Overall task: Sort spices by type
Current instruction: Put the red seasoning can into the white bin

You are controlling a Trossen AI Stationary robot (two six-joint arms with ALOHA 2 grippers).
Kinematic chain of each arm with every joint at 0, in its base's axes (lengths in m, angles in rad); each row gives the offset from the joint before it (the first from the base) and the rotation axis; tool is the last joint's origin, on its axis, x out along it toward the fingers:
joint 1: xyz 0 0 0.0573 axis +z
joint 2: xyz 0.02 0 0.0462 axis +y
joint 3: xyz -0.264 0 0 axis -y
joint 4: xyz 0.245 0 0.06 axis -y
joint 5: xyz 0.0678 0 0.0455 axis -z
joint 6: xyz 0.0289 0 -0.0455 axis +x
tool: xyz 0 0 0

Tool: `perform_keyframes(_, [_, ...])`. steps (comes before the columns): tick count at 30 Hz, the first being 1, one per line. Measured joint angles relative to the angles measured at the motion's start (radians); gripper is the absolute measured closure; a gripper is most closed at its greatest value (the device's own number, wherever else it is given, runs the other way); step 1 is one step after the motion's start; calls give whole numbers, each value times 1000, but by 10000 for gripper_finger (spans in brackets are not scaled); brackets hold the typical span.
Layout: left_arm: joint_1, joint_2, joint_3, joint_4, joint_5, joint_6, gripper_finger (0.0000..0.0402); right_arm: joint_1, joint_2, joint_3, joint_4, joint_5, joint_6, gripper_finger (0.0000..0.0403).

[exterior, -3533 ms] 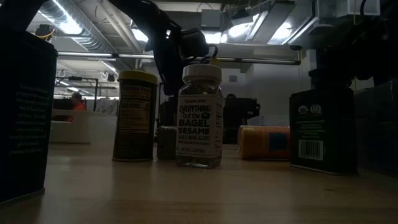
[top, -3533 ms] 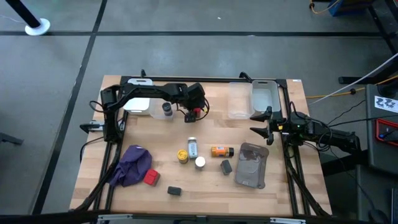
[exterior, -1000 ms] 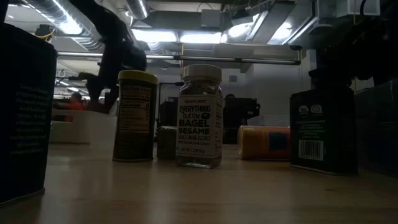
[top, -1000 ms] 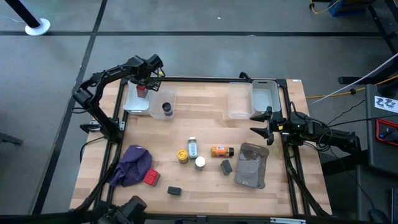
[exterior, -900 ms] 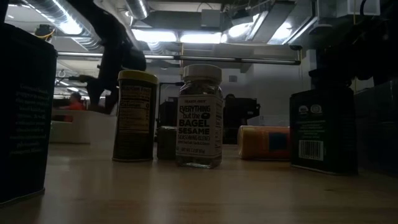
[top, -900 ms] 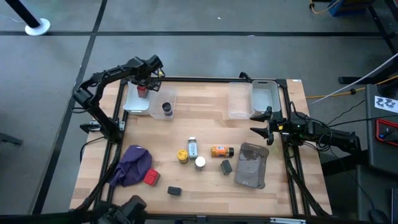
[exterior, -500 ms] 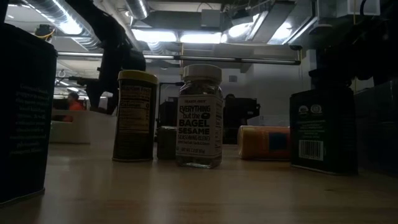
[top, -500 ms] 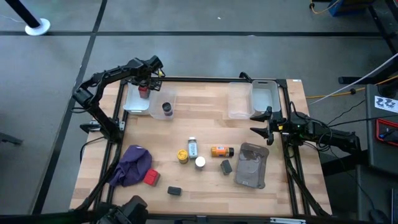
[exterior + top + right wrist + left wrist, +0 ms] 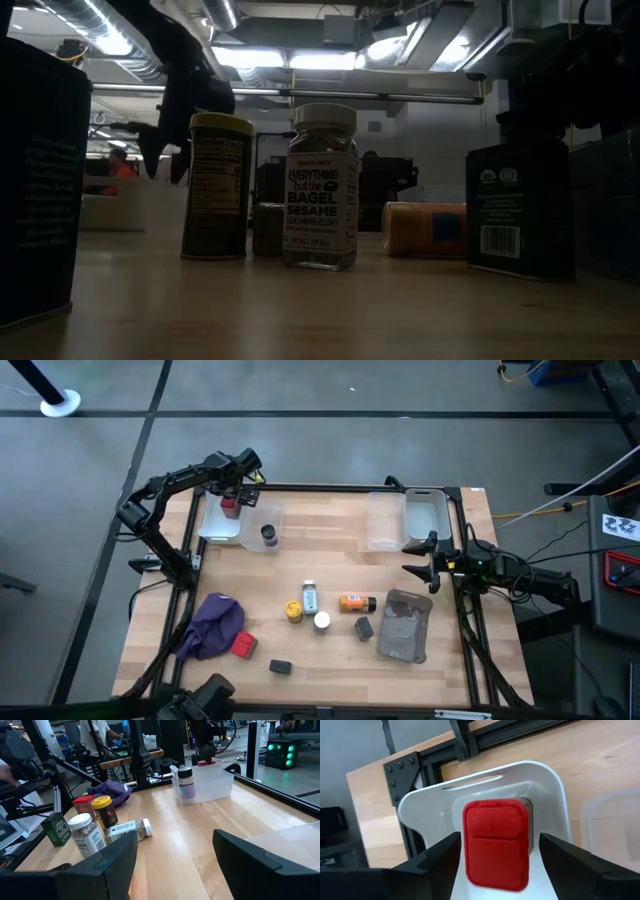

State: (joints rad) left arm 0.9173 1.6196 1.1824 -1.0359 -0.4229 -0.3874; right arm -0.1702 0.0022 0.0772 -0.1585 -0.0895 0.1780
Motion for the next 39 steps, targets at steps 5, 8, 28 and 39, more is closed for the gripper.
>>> perform_keyframes(5, [-1,-1,85,-134,0,34,150,0,0,0,0,0,0,143])
perform_keyframes(8, [-17,-2,134,-241,-2,66,150,0,0,0,0,0,0,143])
perform_keyframes(28, [-467,-255,151,-536,460,-241,151,0,0,0,-1,0,0,143])
perform_keyframes(39, [-970,-360,151,-530,455,-783,151,0,0,0,-1,-17,13,143])
